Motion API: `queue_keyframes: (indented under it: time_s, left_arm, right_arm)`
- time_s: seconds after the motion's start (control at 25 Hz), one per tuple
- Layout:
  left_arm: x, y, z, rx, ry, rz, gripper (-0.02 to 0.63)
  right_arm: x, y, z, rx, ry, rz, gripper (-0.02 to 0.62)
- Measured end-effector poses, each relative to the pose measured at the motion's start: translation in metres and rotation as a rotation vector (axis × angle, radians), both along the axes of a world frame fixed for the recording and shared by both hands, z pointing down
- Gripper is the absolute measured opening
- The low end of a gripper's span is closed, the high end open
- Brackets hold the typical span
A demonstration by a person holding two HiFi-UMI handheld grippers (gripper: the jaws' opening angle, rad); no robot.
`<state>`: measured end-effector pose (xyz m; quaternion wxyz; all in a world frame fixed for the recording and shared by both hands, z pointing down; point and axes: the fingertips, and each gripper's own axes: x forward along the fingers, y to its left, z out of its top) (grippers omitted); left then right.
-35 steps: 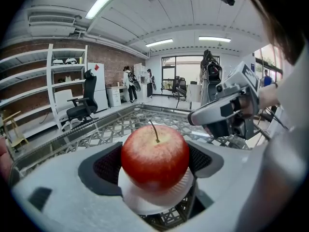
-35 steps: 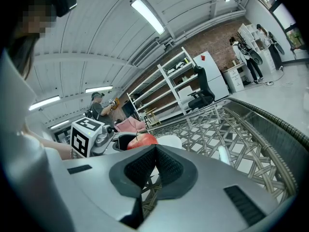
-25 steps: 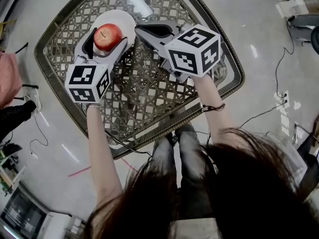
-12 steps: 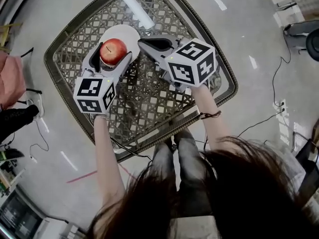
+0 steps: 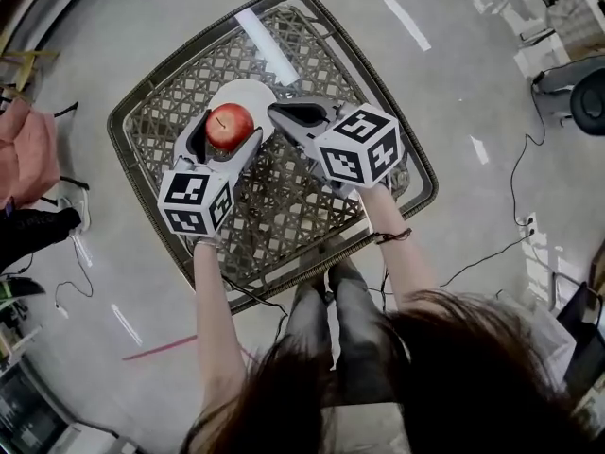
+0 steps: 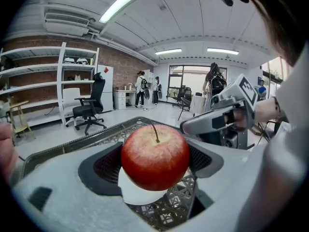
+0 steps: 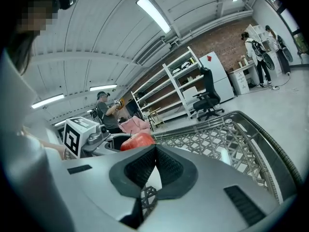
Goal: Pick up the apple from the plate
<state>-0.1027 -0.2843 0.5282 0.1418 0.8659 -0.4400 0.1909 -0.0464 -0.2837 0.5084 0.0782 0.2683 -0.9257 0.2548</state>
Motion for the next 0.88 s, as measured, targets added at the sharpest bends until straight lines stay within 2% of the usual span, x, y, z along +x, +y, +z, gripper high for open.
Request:
queue_keyframes:
  time_s: [0.88]
  left_arm:
    - [-0.003,0.042,-0.084,0.018,0.121,-0.101,0.414]
  right_arm:
    - [-0.005,0.029,-0.089,0.077,-0.055,-0.034,0.009]
